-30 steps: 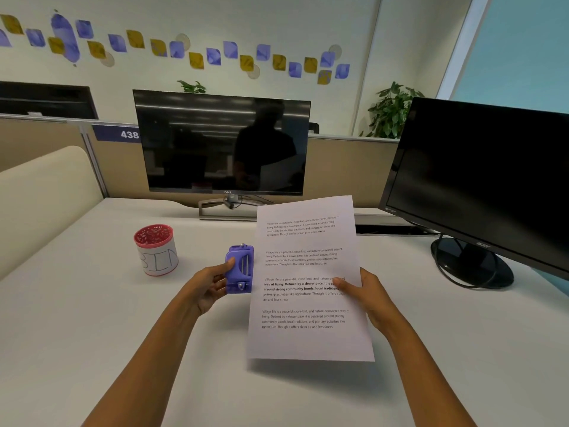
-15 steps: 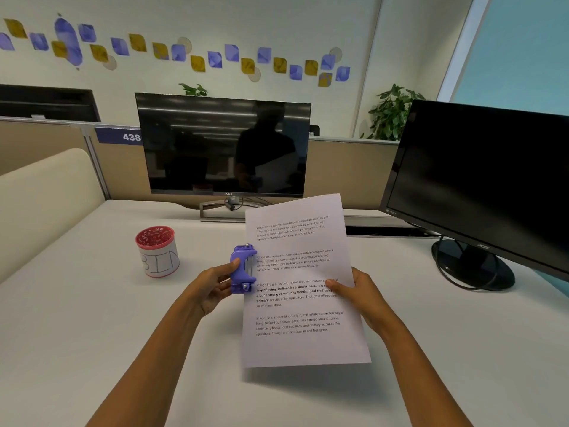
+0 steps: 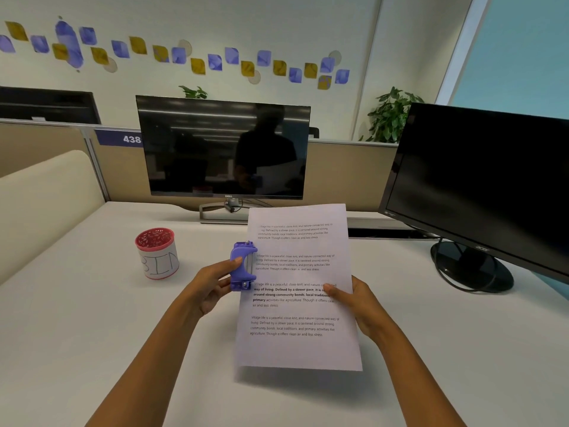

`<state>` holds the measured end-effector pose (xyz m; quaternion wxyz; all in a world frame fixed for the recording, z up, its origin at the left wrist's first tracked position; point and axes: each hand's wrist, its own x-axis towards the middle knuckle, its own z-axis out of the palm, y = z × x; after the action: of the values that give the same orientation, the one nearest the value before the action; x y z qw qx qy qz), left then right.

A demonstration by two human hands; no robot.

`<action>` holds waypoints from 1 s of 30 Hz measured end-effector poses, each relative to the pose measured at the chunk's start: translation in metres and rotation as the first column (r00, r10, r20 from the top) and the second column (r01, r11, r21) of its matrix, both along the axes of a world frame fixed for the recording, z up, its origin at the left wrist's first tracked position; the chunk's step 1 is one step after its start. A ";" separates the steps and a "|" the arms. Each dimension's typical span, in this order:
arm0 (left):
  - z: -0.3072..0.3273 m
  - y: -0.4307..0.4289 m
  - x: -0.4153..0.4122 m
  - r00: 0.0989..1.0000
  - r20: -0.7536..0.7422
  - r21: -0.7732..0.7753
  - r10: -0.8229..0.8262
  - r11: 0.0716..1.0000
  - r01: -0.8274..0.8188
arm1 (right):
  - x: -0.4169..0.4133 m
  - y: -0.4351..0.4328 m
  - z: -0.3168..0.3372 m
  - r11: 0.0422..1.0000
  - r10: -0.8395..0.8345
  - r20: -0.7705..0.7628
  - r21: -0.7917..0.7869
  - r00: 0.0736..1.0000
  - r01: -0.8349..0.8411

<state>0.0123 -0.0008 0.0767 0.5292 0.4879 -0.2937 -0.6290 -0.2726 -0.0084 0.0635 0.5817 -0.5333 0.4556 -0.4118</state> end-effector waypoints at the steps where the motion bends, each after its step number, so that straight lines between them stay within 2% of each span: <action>1: 0.001 0.001 0.000 1.000 0.008 -0.011 -0.013 1.000 0.013 | 0.000 0.000 0.001 1.000 0.001 0.005 0.010 1.000 -0.001; 10: 0.007 0.001 -0.003 0.999 0.020 -0.057 -0.039 0.998 0.040 | -0.005 -0.003 0.005 0.998 -0.068 0.033 0.016 0.997 0.067; 30: 0.006 0.001 -0.002 0.994 0.109 -0.065 0.011 0.998 -0.004 | -0.004 -0.001 0.007 0.997 -0.078 0.015 -0.009 0.997 0.078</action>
<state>0.0099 0.0000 0.0831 0.5302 0.5052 -0.3406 -0.5896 -0.2763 -0.0096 0.0709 0.5660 -0.5150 0.4697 -0.4403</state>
